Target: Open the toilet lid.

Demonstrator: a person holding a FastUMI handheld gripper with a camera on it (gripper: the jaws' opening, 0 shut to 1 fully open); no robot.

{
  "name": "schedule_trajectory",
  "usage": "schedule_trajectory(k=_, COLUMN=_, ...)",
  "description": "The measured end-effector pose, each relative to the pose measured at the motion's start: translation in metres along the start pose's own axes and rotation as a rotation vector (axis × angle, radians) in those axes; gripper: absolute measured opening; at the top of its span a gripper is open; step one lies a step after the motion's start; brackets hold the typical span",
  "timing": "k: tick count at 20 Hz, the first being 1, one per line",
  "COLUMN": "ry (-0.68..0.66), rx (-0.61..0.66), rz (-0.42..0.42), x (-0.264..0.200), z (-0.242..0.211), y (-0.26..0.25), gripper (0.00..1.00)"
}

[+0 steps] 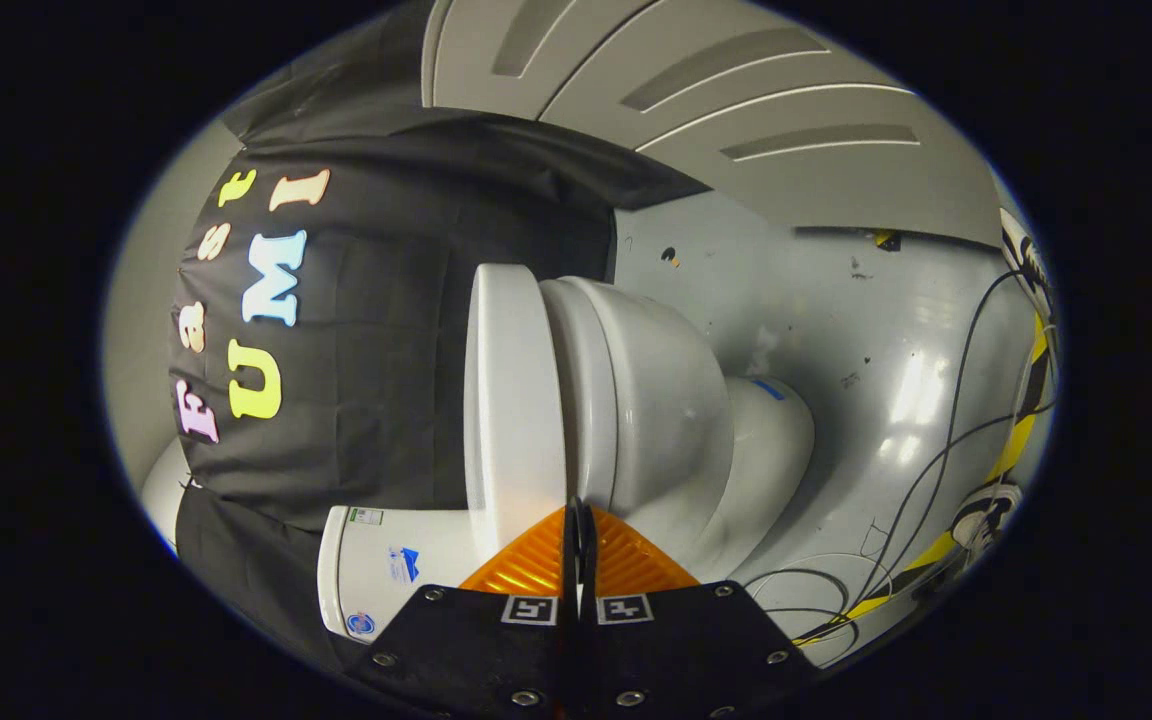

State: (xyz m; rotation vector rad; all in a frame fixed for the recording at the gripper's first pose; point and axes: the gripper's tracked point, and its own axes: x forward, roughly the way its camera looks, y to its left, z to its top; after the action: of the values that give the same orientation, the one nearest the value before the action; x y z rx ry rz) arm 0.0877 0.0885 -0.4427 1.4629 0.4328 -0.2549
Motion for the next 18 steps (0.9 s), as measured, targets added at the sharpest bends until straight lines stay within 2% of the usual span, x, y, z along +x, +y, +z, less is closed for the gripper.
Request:
schedule_trajectory(k=5, ry=-0.025, rx=-0.038, rz=0.039, x=-0.002, z=0.0, y=-0.001, gripper=0.0)
schedule_trajectory(k=18, ry=-0.026, rx=-0.227, rz=-0.034, x=-0.009, z=-0.001, y=0.009, gripper=0.0)
